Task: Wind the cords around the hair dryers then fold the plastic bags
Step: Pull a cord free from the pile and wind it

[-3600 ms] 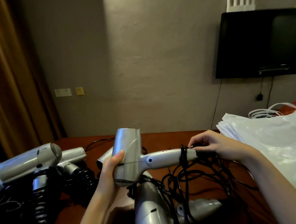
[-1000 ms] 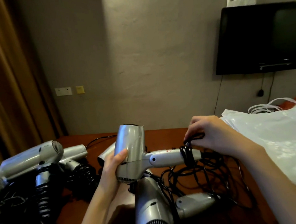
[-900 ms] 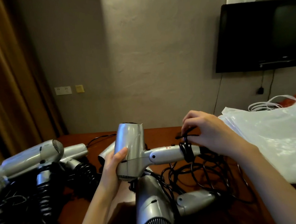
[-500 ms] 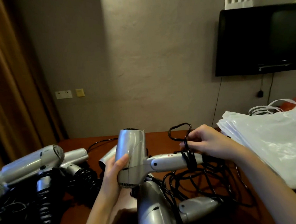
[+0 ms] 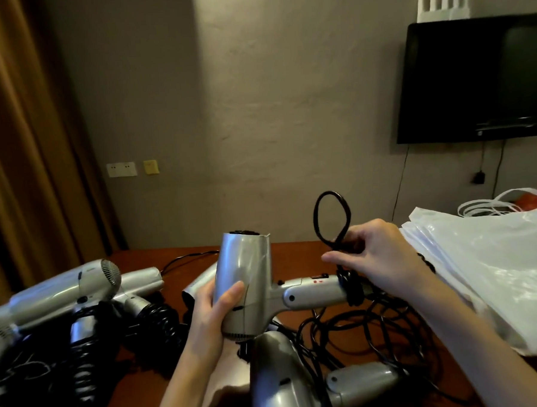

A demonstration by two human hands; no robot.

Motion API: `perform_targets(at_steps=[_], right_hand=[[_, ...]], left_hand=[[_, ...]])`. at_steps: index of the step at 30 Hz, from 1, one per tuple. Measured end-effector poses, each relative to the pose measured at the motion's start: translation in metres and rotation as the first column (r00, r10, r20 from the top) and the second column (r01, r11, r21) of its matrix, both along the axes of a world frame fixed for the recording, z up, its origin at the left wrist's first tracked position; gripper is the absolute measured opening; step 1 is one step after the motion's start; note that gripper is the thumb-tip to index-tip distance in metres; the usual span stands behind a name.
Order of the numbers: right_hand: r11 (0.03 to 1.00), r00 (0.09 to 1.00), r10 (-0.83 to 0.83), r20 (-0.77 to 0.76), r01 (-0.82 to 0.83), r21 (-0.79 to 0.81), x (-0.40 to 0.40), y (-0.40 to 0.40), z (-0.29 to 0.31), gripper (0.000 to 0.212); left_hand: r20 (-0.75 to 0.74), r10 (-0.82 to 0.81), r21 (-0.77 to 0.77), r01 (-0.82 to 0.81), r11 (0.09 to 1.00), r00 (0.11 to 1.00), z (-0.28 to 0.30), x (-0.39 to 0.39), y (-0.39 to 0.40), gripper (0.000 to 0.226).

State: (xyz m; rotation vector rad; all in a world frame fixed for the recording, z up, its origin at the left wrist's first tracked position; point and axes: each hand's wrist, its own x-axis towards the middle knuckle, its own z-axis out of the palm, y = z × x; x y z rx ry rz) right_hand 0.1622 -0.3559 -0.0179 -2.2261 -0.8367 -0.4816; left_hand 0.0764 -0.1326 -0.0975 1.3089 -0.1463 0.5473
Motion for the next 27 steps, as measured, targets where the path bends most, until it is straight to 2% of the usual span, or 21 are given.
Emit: perform_targets(at_steps=[3,6,9,12,16,19,21,23,24,27], right_hand=[[0.999,0.996,-0.038,0.075,0.037,0.006,-0.005,0.008,-0.004,0.014],[0.999,0.999,0.007,0.047,-0.005,-0.038,-0.006,0.012,-0.005,0.016],[0.988,0.991,0.129,0.023,-0.126,-0.088,-0.009,0.009,-0.002,0.028],[0.958,0.955,0.273,-0.118,-0.281,-0.051,-0.017,0.005,0.006,0.044],[0.96,0.955,0.277,-0.103,-0.271,0.076,-0.023,0.002,0.011,0.042],[0.97,0.972,0.231,-0.042,-0.227,0.081,-0.027,0.003,0.014,0.073],[0.963,0.973,0.224,-0.05,-0.213,0.166,-0.025,0.005,0.013,0.093],[0.929,0.952,0.276,-0.131,-0.229,0.291,-0.022,0.007,0.011,0.087],[0.92,0.937,0.31,-0.161,-0.254,0.298,-0.02,0.007,0.01,0.08],[0.906,0.881,0.421,-0.214,-0.397,0.149,-0.018,0.008,0.005,0.063]], left_hand=[[0.009,0.053,0.042,-0.054,0.998,0.999,0.0,0.0,0.0,0.058],[0.025,0.186,0.118,-0.188,0.975,0.982,-0.003,0.004,-0.003,0.057],[0.009,0.283,0.044,-0.283,0.958,0.959,-0.003,0.006,-0.002,0.06],[-0.039,0.34,-0.011,-0.341,0.94,0.939,-0.005,0.007,0.003,0.06],[-0.099,0.377,-0.077,-0.385,0.92,0.921,-0.007,0.009,0.003,0.061],[-0.132,0.376,-0.107,-0.391,0.914,0.917,-0.007,0.01,0.001,0.057],[-0.137,0.364,-0.107,-0.379,0.919,0.921,-0.007,0.011,0.0,0.057],[-0.133,0.37,-0.097,-0.384,0.918,0.919,-0.008,0.01,-0.001,0.059],[-0.139,0.378,-0.096,-0.393,0.915,0.915,-0.008,0.01,-0.002,0.06],[-0.19,0.392,-0.137,-0.42,0.897,0.9,-0.01,0.013,0.0,0.06]])
